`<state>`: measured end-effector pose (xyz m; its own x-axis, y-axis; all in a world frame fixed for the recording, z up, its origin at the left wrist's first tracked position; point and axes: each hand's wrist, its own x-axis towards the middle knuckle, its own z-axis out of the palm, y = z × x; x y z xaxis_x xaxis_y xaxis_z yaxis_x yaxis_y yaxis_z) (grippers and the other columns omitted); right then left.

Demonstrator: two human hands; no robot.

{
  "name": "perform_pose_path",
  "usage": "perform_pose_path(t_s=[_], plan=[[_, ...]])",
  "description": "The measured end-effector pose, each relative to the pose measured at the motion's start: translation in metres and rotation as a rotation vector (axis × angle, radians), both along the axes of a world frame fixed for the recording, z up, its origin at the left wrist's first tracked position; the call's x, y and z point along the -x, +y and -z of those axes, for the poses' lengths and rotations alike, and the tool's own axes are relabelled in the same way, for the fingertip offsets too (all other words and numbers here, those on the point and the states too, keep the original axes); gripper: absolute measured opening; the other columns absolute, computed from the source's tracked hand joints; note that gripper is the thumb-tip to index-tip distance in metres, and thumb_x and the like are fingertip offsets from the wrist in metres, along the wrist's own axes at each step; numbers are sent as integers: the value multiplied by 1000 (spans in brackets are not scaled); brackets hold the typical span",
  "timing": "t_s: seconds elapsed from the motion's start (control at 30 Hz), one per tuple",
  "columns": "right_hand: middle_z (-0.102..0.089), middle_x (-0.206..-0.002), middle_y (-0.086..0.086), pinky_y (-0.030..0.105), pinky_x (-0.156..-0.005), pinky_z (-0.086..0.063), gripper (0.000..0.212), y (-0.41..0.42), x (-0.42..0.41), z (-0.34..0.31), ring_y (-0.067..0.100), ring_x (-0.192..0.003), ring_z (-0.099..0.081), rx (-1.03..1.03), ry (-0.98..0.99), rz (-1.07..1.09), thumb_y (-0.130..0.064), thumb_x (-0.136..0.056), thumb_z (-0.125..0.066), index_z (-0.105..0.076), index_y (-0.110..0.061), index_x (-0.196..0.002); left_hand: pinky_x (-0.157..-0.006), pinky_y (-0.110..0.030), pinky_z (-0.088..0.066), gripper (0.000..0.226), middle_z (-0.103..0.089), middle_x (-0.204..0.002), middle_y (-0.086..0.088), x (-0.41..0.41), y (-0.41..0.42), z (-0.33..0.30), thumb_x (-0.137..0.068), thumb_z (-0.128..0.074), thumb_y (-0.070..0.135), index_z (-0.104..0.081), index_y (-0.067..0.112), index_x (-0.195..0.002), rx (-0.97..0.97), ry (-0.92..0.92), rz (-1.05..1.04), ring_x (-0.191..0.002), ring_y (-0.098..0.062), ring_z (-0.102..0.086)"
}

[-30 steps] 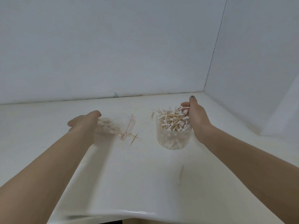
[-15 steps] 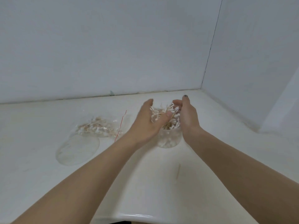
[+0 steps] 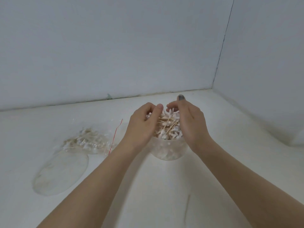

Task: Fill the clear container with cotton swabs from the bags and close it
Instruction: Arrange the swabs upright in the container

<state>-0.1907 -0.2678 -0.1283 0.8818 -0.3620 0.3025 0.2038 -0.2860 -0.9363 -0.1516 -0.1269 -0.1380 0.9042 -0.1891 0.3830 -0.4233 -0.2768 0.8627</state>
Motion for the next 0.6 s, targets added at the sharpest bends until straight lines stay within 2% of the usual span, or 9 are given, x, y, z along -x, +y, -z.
perform_pose_path(t_s=[0.07,0.17,0.23,0.33,0.4,0.47,0.53,0.6], plan=[[-75,-81,-5,24,-75,-54,57,-4,-9,-3,6,-77,-69,28,-6,18,-47,-106,-32,-74,-19,-79,-67,-32,-39,44,-53,-67,2,-4,-7,-4,-105,-51,42,-58,8,-79,-9,0,0,-65,-11,-48],[-73,-75,-2,22,-65,-48,56,-10,-21,-9,4,-62,-63,110,21,15,-48,-105,-37,-72,-19,-73,-64,-27,-37,45,-50,-66,10,-11,-14,-11,-107,-44,45,-55,11,-80,-37,14,-17,-63,-8,-45],[-71,-73,-5,23,-64,-42,52,-15,-28,-12,2,-58,-57,177,25,3,-47,-104,-41,-71,-20,-71,-67,-22,-40,43,-56,-73,12,-16,-16,-15,-108,-40,47,-56,17,-82,-45,12,-12,-69,-5,-51],[-60,-57,-14,14,-58,-36,53,-20,-35,-15,2,-56,-52,269,22,-11,-48,-103,-42,-66,-17,-68,-77,-13,-44,46,-69,-90,10,-23,-19,-18,-109,-35,48,-66,18,-95,-7,38,19,-85,4,-62],[-49,-51,-12,16,-54,-33,53,-20,-39,-16,3,-53,-45,348,-5,-8,-48,-103,-42,-57,-12,-67,-86,-20,-47,50,-74,-98,5,-29,-22,-18,-110,-33,48,-71,17,-99,13,67,67,-95,-3,-67],[-43,-54,-10,19,-54,-31,52,-21,-44,-15,6,-53,-39,395,-22,4,-47,-103,-42,-45,-14,-63,-90,-26,-50,54,-75,-97,2,-35,-26,-19,-110,-34,48,-74,14,-97,1,69,87,-94,-7,-69],[-40,-51,-11,17,-53,-32,50,-23,-48,-14,5,-52,-38,388,-43,25,-44,-103,-45,-37,-20,-60,-90,-29,-52,49,-75,-101,4,-42,-30,-18,-109,-38,47,-74,15,-101,-4,61,86,-91,-6,-69],[-40,-52,-11,13,-54,-33,48,-27,-51,-13,4,-53,-39,388,-65,69,-44,-102,-47,-37,-22,-61,-87,-25,-51,44,-73,-110,10,-46,-34,-17,-108,-38,49,-72,20,-111,-12,73,95,-91,-1,-69]])
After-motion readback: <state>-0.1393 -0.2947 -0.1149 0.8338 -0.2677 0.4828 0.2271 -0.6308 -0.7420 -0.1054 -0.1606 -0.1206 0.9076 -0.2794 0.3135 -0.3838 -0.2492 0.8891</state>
